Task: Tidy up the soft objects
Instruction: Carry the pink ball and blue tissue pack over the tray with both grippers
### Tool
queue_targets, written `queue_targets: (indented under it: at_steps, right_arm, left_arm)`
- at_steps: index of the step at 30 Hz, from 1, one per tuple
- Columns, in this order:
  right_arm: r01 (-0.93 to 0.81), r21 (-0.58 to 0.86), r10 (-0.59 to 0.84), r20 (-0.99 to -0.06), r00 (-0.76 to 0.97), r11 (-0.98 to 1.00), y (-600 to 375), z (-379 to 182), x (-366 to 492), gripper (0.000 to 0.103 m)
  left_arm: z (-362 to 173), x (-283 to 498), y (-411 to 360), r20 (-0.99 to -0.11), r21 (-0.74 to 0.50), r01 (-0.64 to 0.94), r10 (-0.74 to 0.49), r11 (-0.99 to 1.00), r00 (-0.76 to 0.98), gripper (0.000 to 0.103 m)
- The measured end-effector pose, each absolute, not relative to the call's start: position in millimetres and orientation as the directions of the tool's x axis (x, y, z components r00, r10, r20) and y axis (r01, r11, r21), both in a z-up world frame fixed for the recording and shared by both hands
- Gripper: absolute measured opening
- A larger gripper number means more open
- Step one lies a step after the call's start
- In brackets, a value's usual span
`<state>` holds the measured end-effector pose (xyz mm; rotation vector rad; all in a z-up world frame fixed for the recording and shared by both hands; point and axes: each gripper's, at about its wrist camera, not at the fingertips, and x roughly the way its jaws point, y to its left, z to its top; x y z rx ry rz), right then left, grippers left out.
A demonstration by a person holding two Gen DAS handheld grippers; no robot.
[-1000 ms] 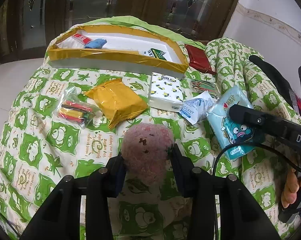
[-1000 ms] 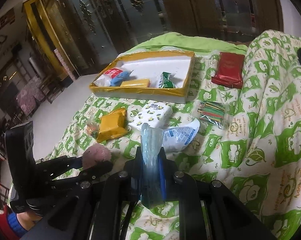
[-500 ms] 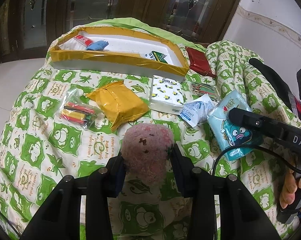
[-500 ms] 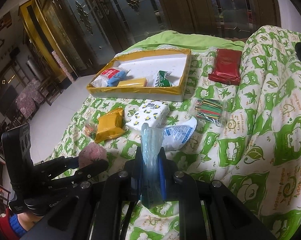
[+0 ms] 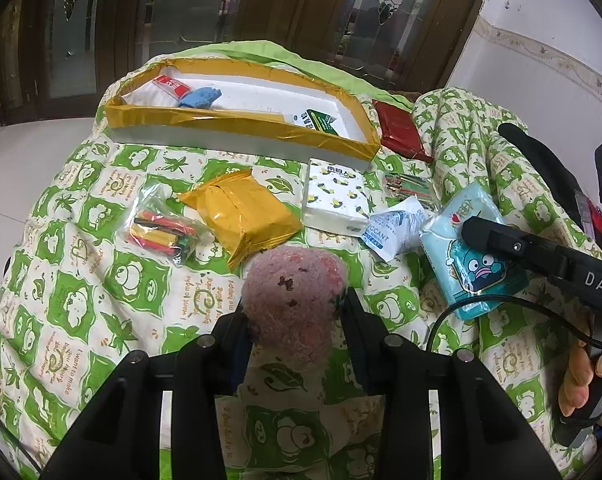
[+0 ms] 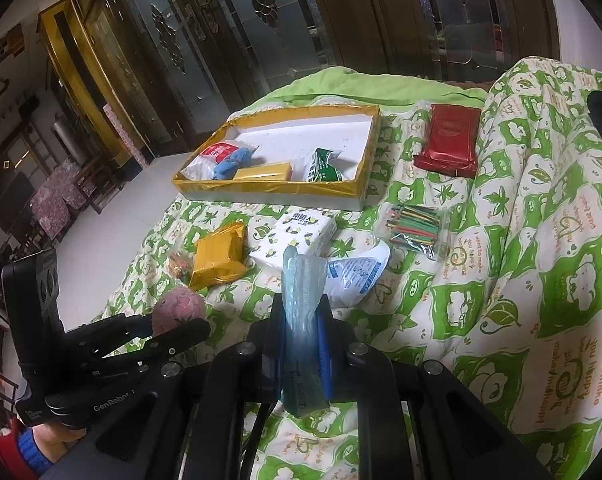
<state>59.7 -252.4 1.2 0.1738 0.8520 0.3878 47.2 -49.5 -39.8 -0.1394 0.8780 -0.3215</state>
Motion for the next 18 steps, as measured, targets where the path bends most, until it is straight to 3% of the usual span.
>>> queue_targets:
  at_steps: [18]
  right_arm:
    - [-0.257, 0.328, 0.416, -0.681, 0.603, 0.909, -257.2, 15.1, 67.7, 0.014]
  left_arm:
    - [-31.0, 53.1, -43.1, -0.722, -0.266, 0.209, -0.339, 0.941, 0.603, 0.04]
